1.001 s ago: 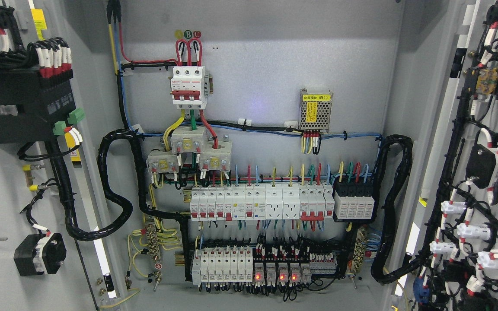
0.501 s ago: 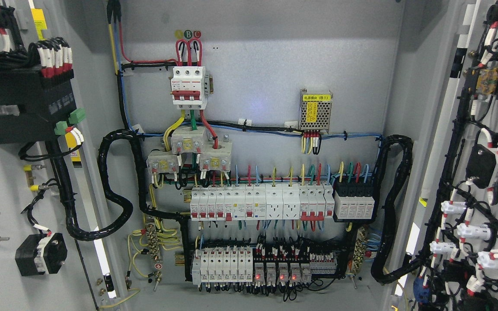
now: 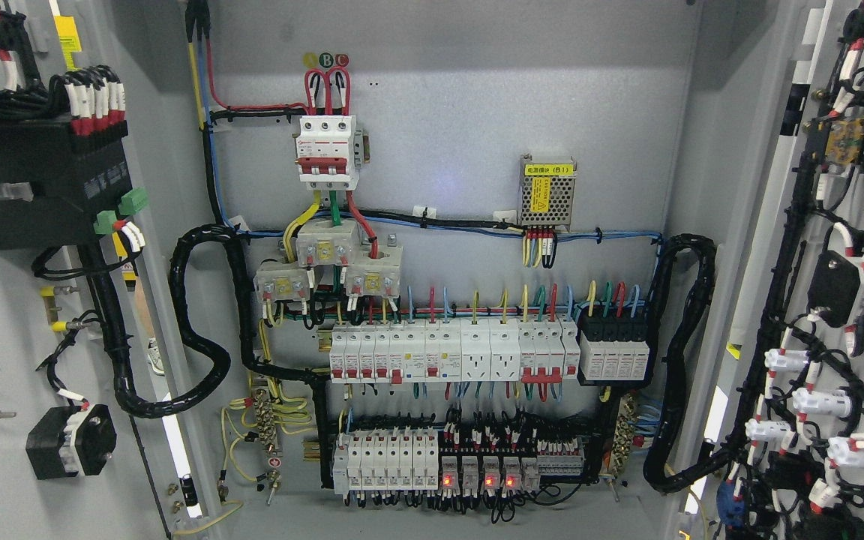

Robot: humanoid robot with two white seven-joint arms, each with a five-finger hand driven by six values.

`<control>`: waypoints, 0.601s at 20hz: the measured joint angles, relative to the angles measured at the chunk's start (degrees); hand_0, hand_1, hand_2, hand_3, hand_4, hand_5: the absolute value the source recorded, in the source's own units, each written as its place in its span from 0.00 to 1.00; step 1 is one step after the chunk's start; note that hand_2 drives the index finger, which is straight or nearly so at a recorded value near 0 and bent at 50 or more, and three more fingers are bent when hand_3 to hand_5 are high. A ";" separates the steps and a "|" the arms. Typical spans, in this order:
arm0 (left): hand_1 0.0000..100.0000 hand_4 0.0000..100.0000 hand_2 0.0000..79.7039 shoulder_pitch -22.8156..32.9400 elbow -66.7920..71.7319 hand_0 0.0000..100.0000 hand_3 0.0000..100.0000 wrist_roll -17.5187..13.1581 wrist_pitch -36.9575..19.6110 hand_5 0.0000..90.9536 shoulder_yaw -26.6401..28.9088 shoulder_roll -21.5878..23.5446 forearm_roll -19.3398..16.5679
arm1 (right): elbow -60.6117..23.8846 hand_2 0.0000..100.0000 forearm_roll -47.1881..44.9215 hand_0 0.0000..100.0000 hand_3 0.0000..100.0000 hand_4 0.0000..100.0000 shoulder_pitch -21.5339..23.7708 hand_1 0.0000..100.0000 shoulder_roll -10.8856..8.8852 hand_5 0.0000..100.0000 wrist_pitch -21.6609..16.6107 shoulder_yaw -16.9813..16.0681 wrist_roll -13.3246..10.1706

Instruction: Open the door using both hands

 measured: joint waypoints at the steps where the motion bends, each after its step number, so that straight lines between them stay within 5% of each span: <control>1: 0.56 0.00 0.00 0.68 -2.43 0.12 0.00 -0.52 -1.69 0.00 -0.40 0.18 -0.05 | -1.35 0.04 0.37 0.00 0.00 0.00 2.04 0.50 -0.35 0.00 -0.84 -1.37 -0.03; 7: 0.56 0.00 0.00 4.83 -17.72 0.12 0.00 -5.50 -5.75 0.00 -3.99 2.42 -0.13 | -8.00 0.04 1.64 0.00 0.00 0.00 12.99 0.50 -1.84 0.00 -10.05 -8.66 -0.12; 12: 0.56 0.00 0.00 6.75 -30.66 0.12 0.00 -6.59 -5.99 0.00 -6.15 3.76 -0.16 | -11.54 0.04 1.81 0.00 0.00 0.00 20.22 0.50 -2.53 0.00 -21.48 -13.62 -0.17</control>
